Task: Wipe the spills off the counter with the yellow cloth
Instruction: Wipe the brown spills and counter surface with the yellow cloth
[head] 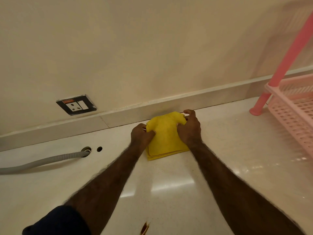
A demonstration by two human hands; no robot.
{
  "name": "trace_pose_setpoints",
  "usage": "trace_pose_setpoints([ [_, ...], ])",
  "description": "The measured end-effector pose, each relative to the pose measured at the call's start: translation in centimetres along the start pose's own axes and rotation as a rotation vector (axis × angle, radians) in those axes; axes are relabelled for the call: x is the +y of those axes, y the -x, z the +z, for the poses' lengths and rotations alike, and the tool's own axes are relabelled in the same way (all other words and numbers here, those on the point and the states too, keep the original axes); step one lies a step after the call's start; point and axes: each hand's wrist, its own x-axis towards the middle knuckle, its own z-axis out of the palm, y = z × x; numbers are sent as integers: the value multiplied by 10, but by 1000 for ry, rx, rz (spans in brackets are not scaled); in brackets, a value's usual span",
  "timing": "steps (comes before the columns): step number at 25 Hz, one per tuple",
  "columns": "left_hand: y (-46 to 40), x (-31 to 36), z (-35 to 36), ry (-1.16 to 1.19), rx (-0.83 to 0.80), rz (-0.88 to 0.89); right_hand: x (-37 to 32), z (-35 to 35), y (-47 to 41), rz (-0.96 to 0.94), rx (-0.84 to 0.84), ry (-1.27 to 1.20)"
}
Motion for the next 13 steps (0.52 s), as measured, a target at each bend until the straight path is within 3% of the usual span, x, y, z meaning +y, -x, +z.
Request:
trace_pose_setpoints([
  [4,30,2,-19,183,3,46,-4,-17,25,16,37,-134],
  [13,142,-7,-69,389,-83,77,-13,-67,129,-98,65,-176],
])
